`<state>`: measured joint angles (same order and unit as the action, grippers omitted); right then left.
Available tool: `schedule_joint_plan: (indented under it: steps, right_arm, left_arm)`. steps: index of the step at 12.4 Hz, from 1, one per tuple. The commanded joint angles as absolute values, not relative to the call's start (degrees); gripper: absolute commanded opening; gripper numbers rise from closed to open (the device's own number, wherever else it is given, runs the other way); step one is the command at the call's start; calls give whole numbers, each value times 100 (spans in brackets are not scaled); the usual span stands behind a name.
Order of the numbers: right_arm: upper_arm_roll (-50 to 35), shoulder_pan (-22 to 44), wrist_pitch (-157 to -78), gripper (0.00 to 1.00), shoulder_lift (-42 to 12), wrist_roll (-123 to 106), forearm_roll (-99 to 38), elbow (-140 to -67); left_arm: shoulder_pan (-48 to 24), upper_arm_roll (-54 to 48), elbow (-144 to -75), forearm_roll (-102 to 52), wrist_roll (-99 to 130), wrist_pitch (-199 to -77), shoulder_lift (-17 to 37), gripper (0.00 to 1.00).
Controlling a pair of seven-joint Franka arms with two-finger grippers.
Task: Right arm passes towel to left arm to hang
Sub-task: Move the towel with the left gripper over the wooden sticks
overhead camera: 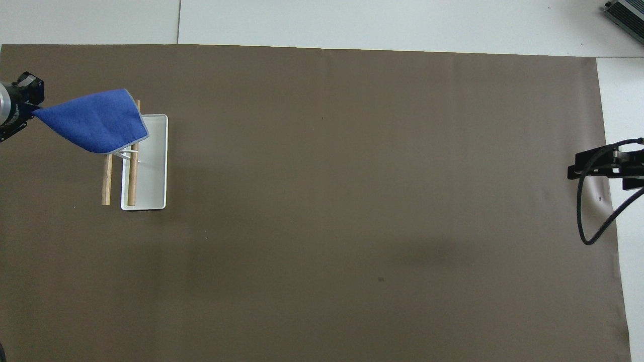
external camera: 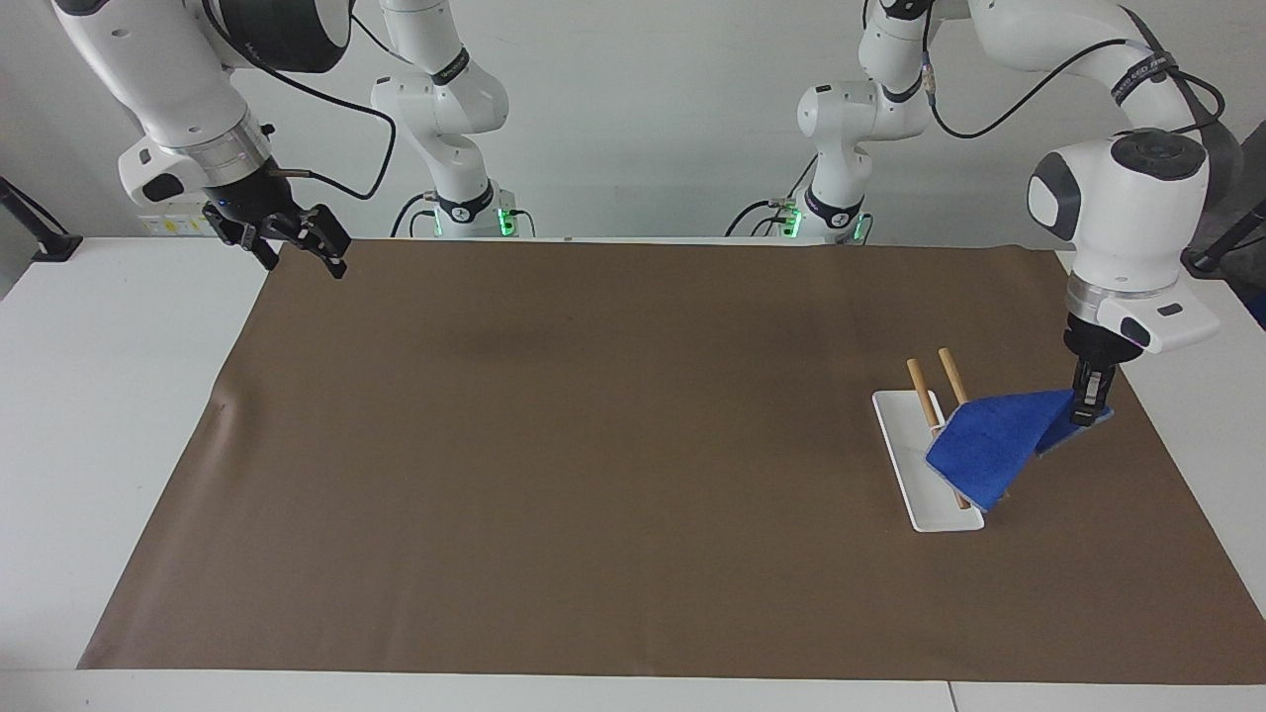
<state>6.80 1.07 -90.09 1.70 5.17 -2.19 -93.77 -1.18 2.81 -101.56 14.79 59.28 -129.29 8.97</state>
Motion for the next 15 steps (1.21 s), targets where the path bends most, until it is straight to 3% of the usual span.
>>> schedule_joint_plan:
  steps: [1, 8, 14, 15]
  right_arm:
    - [598, 105, -9106, 100, 316, 309, -80, -9432]
    - [598, 70, -9097, 100, 325, 264, -123, -9440]
    - [598, 79, -9097, 100, 325, 272, -132, -9440]
    - [589, 79, -9097, 100, 325, 264, -132, -9448]
  left_arm:
    - [-114, 299, -10721, 1529, 5915, -13760, 809, 0]
    - [-88, 308, -11276, 1082, 5933, -14861, 861, 0]
    - [-88, 308, -11268, 1028, 5985, -15205, 1090, 0]
    - [-88, 308, -11259, 1028, 5959, -15205, 1090, 5]
